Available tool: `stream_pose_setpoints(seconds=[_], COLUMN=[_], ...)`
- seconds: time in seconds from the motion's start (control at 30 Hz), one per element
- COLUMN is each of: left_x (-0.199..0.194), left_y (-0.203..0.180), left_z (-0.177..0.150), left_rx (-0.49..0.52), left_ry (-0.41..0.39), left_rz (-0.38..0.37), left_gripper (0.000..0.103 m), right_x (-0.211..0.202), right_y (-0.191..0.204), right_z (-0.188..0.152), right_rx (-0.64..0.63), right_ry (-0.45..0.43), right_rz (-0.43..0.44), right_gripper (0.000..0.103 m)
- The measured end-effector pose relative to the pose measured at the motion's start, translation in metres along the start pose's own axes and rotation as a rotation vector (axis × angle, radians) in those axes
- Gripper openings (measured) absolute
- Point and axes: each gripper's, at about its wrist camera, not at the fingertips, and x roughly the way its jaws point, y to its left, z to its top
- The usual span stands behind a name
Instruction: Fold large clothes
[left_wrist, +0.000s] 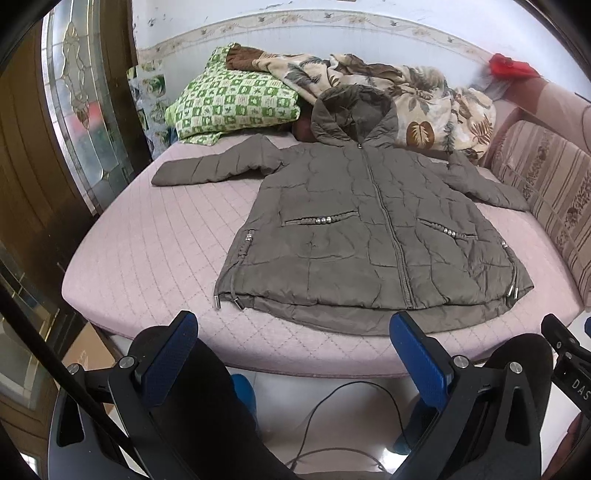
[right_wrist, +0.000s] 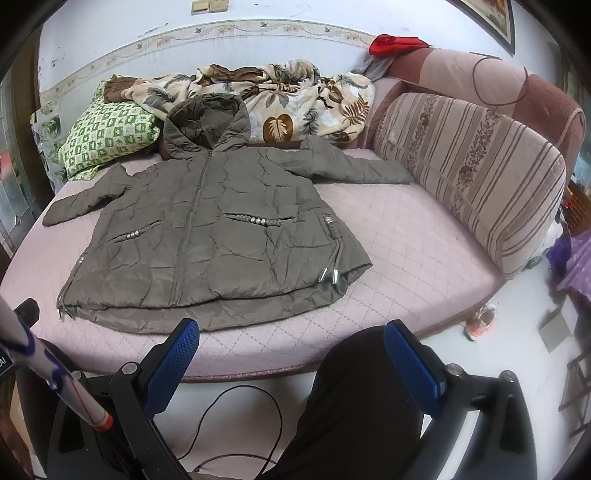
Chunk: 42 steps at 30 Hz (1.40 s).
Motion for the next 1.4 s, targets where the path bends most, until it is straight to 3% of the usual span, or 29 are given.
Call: stream_pose_setpoints(seconds=[0.23, 0.53, 0.93, 1.4], left_x=[0.009, 0.015, 0.029, 0.057], left_y=[0.002, 0.012, 0.016, 0.032], left_z=[0.007, 0.026, 0.045, 0.070], left_rx=[0.006, -0.011, -0.018, -0.049], left_ry=[0.033, 0.012, 0.040, 0.064], left_rz=[-0.009, 0.016, -0.022, 0.034], left_gripper=[0.103, 0.103, 0.103, 0.103], right_x=[0.011, 0.023, 0.034, 0.061], right_y=[-0.003, -0.001, -0.005, -0.002], right_z=[0.014, 0.028, 0.057, 0.089], right_rx=[0.008, -0.009, -0.023, -0.048], right_ry=[0.019, 0.016, 0.029, 0.034], right_rz=[-0.001, -0.003, 0.000, -0.029], right_gripper=[0.102, 0.102, 0.102, 0.102])
